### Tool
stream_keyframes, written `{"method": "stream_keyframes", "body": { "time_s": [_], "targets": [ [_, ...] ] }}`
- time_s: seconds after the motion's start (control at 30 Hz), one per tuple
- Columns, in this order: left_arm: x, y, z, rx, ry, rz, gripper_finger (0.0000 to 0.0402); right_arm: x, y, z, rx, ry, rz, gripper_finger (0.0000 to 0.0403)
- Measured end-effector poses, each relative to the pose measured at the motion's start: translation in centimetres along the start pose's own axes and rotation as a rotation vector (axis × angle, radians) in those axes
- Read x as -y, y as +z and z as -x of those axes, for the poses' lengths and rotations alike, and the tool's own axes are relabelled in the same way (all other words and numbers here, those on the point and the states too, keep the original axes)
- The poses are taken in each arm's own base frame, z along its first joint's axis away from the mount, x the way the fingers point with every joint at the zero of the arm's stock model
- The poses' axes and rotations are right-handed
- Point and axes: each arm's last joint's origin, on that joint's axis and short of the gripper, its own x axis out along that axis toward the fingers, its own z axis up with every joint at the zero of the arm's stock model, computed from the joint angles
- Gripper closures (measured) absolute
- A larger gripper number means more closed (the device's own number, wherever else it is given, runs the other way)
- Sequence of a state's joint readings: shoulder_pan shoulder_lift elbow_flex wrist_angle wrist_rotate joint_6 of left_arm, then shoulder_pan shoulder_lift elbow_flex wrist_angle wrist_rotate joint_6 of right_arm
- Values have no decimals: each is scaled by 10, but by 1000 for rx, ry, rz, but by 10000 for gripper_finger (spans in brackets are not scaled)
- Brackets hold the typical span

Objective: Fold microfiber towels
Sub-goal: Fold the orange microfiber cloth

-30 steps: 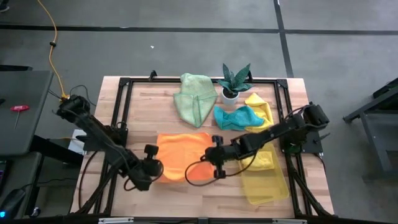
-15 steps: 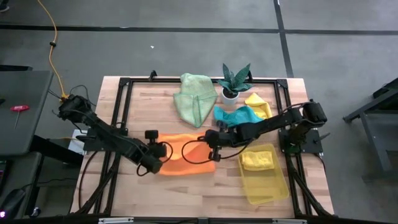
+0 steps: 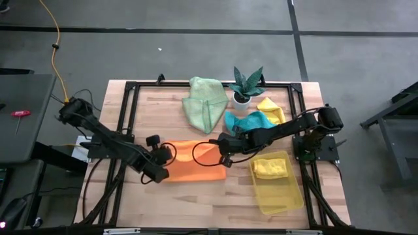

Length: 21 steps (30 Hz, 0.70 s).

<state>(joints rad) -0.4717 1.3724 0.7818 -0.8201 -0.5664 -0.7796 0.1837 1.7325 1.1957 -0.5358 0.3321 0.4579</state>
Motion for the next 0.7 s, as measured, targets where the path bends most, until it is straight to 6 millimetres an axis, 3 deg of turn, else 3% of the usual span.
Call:
{"method": "stream_keyframes", "body": {
  "time_s": [0.37,0.7],
  "targets": [
    [-7,-6,7,31,80,141,401,-1,-2,-5,-16,-9,-78,403],
    [-8,-6,7,37,97,198,401,-4,-9,-23,-63,-33,-60,403]
  ]
}}
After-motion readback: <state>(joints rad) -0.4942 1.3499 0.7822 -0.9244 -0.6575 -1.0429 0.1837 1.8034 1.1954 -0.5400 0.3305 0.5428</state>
